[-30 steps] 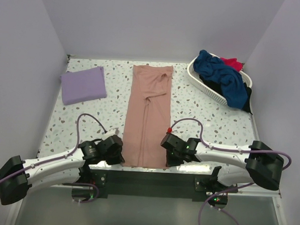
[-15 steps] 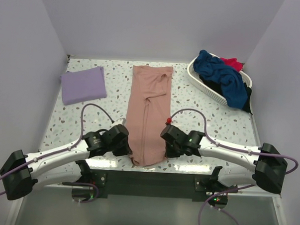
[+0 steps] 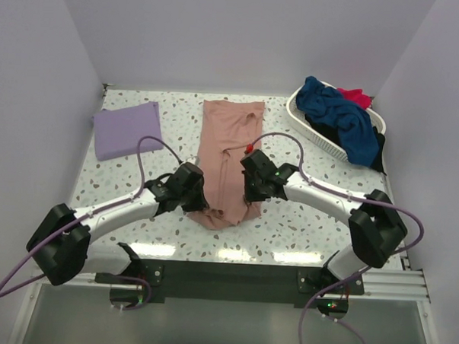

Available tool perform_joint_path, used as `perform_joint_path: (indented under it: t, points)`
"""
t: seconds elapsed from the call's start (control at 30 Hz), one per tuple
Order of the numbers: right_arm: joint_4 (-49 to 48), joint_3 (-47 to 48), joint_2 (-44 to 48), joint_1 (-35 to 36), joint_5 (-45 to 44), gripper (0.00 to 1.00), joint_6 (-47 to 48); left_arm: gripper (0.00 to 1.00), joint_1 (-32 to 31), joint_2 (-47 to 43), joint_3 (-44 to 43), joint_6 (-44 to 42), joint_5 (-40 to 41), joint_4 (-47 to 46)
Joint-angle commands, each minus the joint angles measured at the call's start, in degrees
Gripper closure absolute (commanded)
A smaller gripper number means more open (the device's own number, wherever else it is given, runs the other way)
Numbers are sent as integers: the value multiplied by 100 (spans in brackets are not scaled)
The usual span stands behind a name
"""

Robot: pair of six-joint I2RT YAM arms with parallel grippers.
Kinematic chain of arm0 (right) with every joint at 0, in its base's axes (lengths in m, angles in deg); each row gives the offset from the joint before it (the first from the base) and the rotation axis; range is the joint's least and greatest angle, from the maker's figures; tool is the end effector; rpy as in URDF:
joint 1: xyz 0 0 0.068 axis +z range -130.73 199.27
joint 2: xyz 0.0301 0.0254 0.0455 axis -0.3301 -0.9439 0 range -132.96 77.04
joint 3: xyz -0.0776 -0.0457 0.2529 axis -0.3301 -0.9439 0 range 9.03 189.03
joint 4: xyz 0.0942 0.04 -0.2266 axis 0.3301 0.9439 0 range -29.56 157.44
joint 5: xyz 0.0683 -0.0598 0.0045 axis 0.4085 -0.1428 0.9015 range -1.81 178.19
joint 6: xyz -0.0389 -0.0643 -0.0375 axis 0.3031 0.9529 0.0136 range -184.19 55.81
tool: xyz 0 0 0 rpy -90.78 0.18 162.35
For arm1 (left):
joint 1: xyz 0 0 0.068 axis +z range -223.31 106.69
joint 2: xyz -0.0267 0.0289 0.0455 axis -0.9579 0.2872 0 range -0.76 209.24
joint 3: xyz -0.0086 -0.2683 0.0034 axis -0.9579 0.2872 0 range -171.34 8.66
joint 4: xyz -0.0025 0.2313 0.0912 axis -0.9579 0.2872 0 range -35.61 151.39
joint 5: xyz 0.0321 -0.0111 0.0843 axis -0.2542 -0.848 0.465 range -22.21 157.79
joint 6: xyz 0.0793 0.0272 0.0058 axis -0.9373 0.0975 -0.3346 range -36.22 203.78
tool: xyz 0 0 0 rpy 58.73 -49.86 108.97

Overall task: Fold and stack the t-shirts
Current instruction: Fold the tshirt

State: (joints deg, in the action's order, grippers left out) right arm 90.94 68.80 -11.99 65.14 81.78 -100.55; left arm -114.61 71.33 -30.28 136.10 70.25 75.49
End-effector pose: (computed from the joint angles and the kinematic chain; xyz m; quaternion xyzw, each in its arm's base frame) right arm 0.2292 0.2245 0.1852 -0.0653 0.9618 0.1305 0.2316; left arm 0.1919 -0.1645 0.1644 -0.0978 0.9465 -0.2098 0.2249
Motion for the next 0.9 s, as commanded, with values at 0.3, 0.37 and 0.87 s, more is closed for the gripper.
perform_joint_path:
  t: [0.3, 0.37, 0.87]
  points:
    - [-185, 1045, -738, -886, 246, 100, 911, 100, 1176, 1069, -1115, -1012, -149, -1152]
    - [-167, 1098, -834, -974, 289, 100, 973, 100, 1264, 1201, -1160, -1021, -219, -1257]
    - [-97, 1485, -1142, -1686, 545, 100, 1210, 100, 1976, 1975, -1555, -1004, -940, -2022]
